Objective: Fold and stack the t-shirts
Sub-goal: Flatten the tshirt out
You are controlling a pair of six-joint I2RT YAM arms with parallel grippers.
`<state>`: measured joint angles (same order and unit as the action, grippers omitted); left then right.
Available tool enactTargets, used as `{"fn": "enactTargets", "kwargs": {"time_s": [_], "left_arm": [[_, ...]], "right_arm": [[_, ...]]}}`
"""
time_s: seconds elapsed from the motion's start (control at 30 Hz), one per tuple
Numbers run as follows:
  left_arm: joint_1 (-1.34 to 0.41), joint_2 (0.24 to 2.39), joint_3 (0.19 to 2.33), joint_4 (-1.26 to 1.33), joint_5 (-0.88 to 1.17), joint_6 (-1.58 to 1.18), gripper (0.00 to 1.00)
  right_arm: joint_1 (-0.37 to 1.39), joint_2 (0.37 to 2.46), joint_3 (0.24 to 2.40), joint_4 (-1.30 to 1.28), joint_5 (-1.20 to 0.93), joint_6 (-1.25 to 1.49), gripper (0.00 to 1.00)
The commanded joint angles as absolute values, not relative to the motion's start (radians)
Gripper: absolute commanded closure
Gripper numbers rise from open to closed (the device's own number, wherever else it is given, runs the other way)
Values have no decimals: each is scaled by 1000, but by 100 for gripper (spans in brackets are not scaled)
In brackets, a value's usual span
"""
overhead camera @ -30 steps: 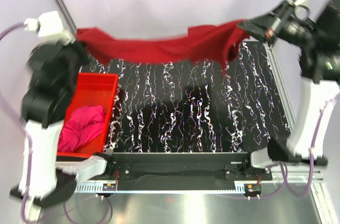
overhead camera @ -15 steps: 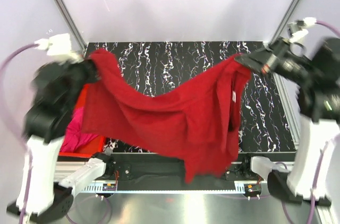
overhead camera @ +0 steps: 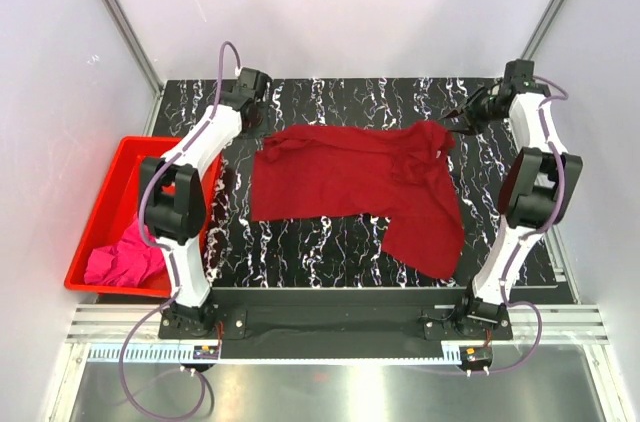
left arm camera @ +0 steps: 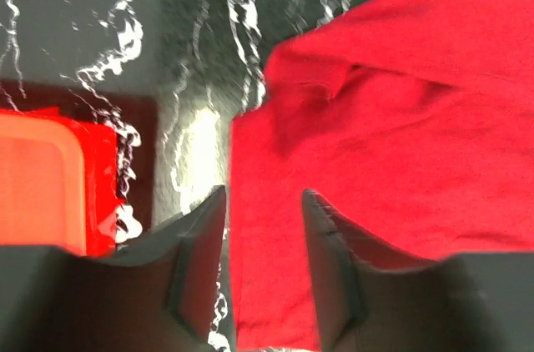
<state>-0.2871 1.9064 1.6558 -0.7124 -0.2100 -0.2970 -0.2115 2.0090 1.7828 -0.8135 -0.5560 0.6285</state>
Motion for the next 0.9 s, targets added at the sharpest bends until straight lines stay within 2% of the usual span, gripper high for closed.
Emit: {"fn": "enactTargets", "kwargs": {"time_s": [0.0, 0.03, 0.07, 0.13, 0.23, 0.27, 0.3, 0.4, 0.53, 0.67, 0.87], "left_arm": [[-278, 1852, 1773, -759, -304, -302, 43], [-278, 1806, 1746, -767, -308, -308, 27], [-278, 1777, 1718, -769, -305, -320, 20], [-278, 1679, 1605, -776, -282, -339, 18], [-278, 1567, 1418, -778, -177, -403, 29], [-288, 1545, 1364, -773, -120, -434, 42], [-301, 1526, 1321, -769, -115, -448, 50], [-374, 1493, 1200, -765, -207, -500, 66], [-434, 1491, 1131, -764, -340, -581, 68], [-437, 1514, 1069, -749, -336, -646, 70], [-439, 1554, 1025, -672, -345, -644, 70]], "right_arm": [[-218, 2029, 2021, -995, -436, 453, 51], [-218, 2022, 2038, -1046, -358, 439, 43], [-218, 2010, 2037, -1072, -307, 427, 38], [-215, 1970, 2030, -1138, -227, 410, 36], [-213, 1852, 1859, -1118, -241, 426, 32], [-210, 1812, 1812, -1103, -258, 431, 30], [-204, 1737, 1769, -1091, -262, 431, 30], [-180, 1601, 1614, -1063, -293, 440, 31], [-134, 1496, 1439, -1037, -413, 476, 35], [-61, 1421, 1341, -1031, -423, 491, 37], [-49, 1336, 1206, -1040, -436, 465, 37]]}}
